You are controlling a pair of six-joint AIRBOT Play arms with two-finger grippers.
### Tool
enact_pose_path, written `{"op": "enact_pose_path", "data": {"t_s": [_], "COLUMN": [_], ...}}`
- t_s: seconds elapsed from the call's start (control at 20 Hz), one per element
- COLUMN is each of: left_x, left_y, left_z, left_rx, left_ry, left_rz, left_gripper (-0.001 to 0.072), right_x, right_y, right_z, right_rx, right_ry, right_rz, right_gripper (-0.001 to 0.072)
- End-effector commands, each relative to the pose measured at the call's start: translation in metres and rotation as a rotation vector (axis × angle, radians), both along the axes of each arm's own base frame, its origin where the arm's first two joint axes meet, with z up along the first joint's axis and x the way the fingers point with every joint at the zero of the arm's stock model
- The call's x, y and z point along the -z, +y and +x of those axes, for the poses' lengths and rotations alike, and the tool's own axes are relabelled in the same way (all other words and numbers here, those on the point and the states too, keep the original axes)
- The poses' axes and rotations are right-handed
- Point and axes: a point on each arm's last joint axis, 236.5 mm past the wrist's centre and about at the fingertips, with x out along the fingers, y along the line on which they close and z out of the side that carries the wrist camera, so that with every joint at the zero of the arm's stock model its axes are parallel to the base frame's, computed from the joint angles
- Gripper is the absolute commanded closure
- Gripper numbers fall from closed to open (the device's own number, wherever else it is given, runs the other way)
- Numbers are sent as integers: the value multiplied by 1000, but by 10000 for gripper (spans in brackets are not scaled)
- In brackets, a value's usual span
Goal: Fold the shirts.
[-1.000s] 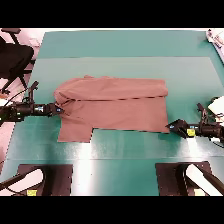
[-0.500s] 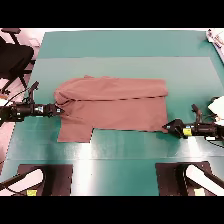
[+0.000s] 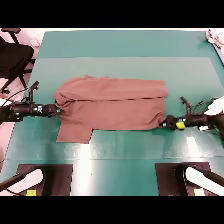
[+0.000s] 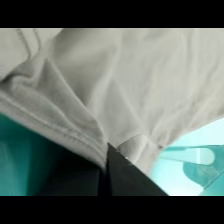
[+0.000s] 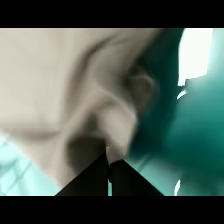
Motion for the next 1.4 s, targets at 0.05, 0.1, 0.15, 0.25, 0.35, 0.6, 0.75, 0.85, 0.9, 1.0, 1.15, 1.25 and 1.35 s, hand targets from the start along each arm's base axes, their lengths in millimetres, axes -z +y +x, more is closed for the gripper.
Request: {"op": "enact_pose_path", "data": {"t_s": [0.05,0.1,0.15,0.25,0.35,0.6,0.75,0.85,0.9,1.0,1.15,1.25,1.35], "left_x": [-43,-62,-86,-140,-205,-399,-513,-568,-589,-610,-599,-572,-530], "left_y": [-2,-2,-3,-4,-3,-17,-25,-28,-30,-36,-42,-40,-34], "left_z": [8,10,12,17,17,-35,-94,-135,-155,-181,-182,-162,-132], "left_rx": [-7,6,10,7,-19,-42,-123,-183,-203,-206,-160,-106,-68], "left_ry": [-100,-145,-192,-308,-461,-975,-1325,-1504,-1578,-1668,-1632,-1528,-1370], "left_rz": [2,8,16,39,79,250,355,422,460,522,536,540,495], "left_gripper": [681,681,681,681,682,681,681,681,681,681,681,681,681], "right_x": [-106,-133,-162,-216,-271,-424,-513,-563,-582,-601,-610,-595,-556], "right_y": [-13,-21,-29,-44,-58,-87,-84,-73,-66,-53,-44,-44,-45], "right_z": [45,52,59,63,60,21,-24,-57,-70,-82,-76,-52,-16], "right_rx": [76,105,139,186,234,422,520,544,532,493,429,359,253], "right_ry": [-292,-366,-443,-593,-745,-1174,-1437,-1605,-1668,-1722,-1731,-1659,-1510], "right_rz": [-45,-68,-94,-149,-217,-443,-581,-687,-738,-765,-716,-665,-587], "right_gripper": [698,698,698,699,699,699,698,697,697,697,697,697,697]}}
